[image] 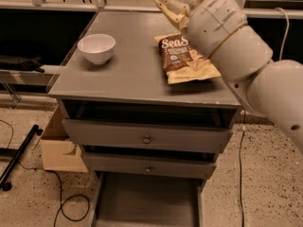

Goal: Pick water bottle from bottom drawer and place on counter

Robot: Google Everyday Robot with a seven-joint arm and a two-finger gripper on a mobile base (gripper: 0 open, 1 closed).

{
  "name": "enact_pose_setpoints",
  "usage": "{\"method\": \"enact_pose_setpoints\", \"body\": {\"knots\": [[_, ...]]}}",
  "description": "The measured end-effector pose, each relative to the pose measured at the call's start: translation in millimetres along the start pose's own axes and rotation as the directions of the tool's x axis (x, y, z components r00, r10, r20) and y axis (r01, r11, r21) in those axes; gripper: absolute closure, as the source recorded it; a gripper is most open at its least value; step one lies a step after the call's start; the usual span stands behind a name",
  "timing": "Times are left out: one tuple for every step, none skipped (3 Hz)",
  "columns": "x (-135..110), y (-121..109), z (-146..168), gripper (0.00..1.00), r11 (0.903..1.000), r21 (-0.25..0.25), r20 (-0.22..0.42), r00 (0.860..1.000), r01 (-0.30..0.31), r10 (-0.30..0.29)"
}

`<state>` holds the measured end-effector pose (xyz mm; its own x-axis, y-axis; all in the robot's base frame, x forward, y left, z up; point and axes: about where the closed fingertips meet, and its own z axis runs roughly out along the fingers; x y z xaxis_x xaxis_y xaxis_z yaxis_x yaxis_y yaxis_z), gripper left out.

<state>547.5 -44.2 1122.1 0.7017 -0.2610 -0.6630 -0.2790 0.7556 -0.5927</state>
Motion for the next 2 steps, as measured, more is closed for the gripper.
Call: {"method": "enact_pose_setpoints", "body": {"knots": [[-8,37,7,1.00,0.9948,-0.087,0.012,0.999,-0.052,0.053],[-14,80,9,1.00,0.9807,-0.168,0.006,0.995,-0.100,0.103]]}}
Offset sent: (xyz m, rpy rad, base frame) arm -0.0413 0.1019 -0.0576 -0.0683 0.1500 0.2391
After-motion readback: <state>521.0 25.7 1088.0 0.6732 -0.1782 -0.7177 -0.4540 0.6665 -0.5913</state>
